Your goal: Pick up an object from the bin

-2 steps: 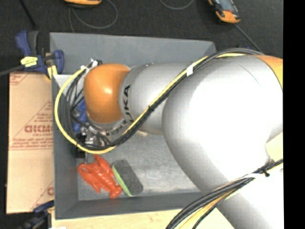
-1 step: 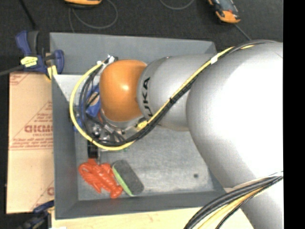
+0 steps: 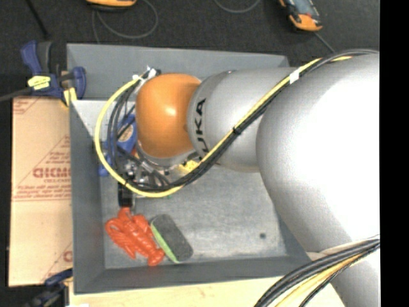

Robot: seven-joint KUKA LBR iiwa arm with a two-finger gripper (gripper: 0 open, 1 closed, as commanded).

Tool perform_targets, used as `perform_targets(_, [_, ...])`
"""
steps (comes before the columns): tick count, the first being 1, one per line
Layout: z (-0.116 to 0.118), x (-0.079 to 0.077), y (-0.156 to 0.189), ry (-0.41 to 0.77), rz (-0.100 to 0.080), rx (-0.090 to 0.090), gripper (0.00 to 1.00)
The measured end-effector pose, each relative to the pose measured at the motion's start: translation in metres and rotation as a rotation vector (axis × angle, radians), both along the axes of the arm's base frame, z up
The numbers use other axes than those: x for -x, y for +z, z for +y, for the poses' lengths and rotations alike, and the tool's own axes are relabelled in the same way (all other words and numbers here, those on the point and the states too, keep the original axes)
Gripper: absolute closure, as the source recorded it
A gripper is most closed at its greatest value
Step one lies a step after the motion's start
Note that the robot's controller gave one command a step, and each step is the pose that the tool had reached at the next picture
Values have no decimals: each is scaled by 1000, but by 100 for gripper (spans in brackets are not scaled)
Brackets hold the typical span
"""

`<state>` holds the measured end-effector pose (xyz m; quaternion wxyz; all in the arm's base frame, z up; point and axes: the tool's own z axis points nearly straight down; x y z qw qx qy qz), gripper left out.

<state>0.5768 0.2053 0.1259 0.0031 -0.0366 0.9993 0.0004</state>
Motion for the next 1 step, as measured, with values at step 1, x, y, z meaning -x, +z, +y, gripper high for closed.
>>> perform_targets(1, [4,16,32,10,9,2,100])
